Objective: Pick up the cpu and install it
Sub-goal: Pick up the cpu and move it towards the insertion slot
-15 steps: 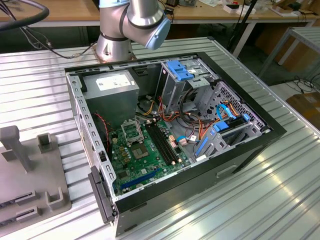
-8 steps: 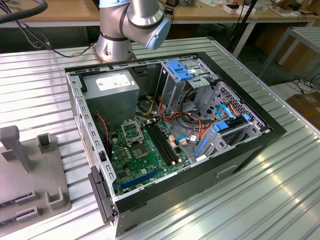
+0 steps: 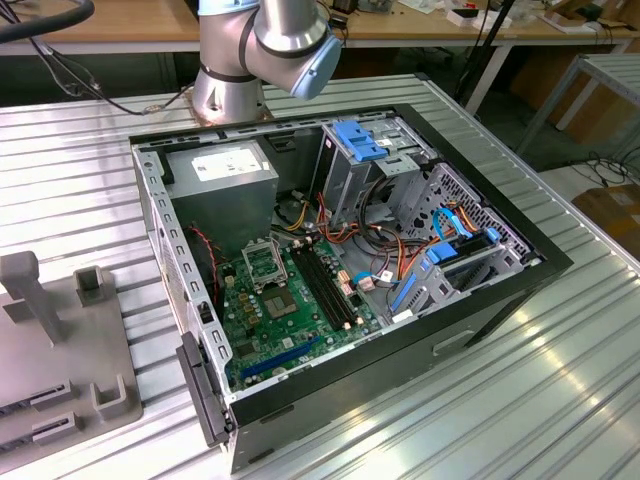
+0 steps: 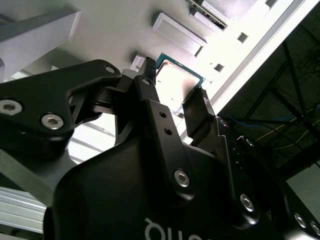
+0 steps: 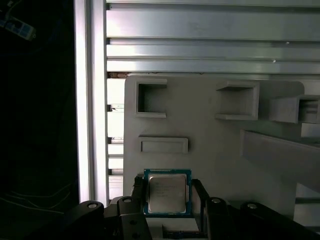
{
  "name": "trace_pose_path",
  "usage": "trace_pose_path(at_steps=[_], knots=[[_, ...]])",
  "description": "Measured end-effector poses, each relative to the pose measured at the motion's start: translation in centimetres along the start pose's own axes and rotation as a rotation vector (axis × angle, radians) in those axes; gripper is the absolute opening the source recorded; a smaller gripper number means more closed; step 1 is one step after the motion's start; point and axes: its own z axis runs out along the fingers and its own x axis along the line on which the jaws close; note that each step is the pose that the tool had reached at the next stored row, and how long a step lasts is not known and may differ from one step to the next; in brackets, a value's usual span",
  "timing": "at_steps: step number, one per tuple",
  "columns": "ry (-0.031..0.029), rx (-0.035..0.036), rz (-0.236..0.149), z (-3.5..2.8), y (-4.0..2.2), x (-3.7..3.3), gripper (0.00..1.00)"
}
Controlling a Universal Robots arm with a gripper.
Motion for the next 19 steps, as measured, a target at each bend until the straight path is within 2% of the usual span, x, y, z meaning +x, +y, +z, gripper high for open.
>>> trace_pose_path(at_steps=[10, 19], knots=[[0.0002, 0.0, 0.0, -0.37, -0.01, 0.0, 0.47], [0.0002, -0.0002, 0.0, -1.12, -0.03, -0.01, 0.47]])
